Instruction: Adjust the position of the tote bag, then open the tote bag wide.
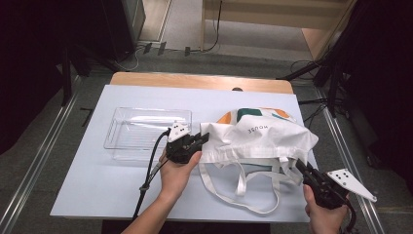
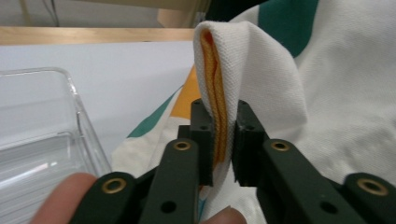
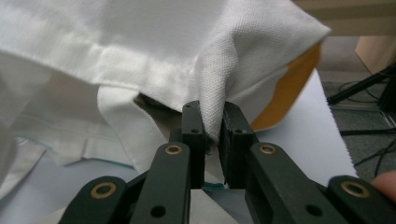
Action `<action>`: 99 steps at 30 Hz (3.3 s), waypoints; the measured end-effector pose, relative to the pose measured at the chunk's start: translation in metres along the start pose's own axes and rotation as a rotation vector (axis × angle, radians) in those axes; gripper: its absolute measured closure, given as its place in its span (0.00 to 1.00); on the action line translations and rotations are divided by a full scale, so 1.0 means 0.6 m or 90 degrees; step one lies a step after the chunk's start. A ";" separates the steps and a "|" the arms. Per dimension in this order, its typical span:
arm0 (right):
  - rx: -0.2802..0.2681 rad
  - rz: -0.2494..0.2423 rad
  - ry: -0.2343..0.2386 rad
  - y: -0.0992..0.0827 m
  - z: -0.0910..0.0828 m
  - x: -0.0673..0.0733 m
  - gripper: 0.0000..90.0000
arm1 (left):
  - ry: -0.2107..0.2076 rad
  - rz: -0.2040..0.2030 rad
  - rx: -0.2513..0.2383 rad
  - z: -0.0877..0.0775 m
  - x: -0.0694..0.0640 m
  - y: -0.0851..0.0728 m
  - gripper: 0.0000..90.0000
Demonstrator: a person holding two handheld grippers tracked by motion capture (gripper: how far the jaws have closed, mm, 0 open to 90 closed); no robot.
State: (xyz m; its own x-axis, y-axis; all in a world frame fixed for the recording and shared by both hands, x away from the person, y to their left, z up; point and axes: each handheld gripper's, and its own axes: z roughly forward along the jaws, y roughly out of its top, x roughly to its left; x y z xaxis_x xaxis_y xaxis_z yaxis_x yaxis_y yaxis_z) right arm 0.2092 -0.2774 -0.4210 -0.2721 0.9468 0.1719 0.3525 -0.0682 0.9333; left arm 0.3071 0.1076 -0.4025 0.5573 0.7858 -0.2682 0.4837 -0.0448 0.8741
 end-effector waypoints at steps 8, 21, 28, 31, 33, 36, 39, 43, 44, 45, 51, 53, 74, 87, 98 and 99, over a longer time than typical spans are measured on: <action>-0.011 -0.021 0.004 0.006 -0.018 0.037 0.91 | 0.015 -0.022 0.008 0.002 0.006 0.001 0.79; -0.073 0.021 -0.061 0.027 -0.042 0.034 0.35 | 0.015 0.036 -0.046 -0.051 -0.025 0.015 0.34; -0.063 -0.024 -0.023 0.031 -0.044 0.079 0.34 | -0.002 0.073 -0.046 -0.082 -0.065 -0.006 0.36; -0.020 -0.049 -0.046 0.011 -0.020 0.086 0.29 | -0.017 0.104 -0.030 -0.078 -0.083 -0.025 0.39; 0.002 -0.048 -0.064 0.000 -0.014 0.086 0.25 | -0.018 0.119 -0.013 -0.072 -0.091 -0.042 0.38; 0.018 -0.041 -0.071 -0.011 -0.014 0.087 0.22 | -0.018 0.138 0.001 -0.062 -0.104 -0.066 0.36; 0.037 -0.057 -0.122 -0.021 -0.007 0.089 0.26 | -0.016 0.153 0.018 -0.049 -0.118 -0.084 0.32; 0.026 -0.101 -0.165 -0.024 0.003 0.097 0.46 | -0.006 0.179 0.037 -0.027 -0.140 -0.103 0.23; 0.026 -0.101 -0.165 -0.024 0.003 0.097 0.46 | -0.006 0.179 0.037 -0.027 -0.140 -0.103 0.23; 0.023 -0.112 -0.166 -0.026 0.005 0.100 0.50 | -0.007 0.184 0.040 -0.023 -0.142 -0.104 0.23; -0.013 -0.103 -0.127 -0.027 0.003 0.093 0.77 | 0.047 0.210 0.043 -0.009 -0.143 -0.100 0.24; -0.037 -0.094 -0.112 -0.021 -0.002 0.090 0.78 | 0.062 0.220 0.038 -0.008 -0.141 -0.095 0.25; -0.135 -0.124 -0.068 0.060 -0.016 0.094 0.82 | -0.033 0.194 -0.050 -0.054 -0.112 0.005 0.97; -0.140 -0.169 -0.097 0.118 0.016 0.089 0.79 | -0.057 0.152 -0.064 -0.045 -0.090 0.054 1.00; -0.079 -0.127 -0.052 0.083 0.028 0.045 0.44 | -0.072 0.096 -0.067 -0.036 -0.077 0.069 1.00; -0.086 -0.111 -0.035 0.070 0.018 0.043 0.42 | -0.074 0.096 -0.068 -0.034 -0.077 0.069 1.00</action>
State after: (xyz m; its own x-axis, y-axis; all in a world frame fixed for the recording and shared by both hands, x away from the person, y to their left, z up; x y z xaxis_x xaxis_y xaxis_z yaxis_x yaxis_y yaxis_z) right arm 0.2264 -0.2528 -0.3808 -0.2687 0.9632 -0.0102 0.1807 0.0608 0.9817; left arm 0.2875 0.0820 -0.3454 0.6948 0.6988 -0.1702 0.3183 -0.0866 0.9440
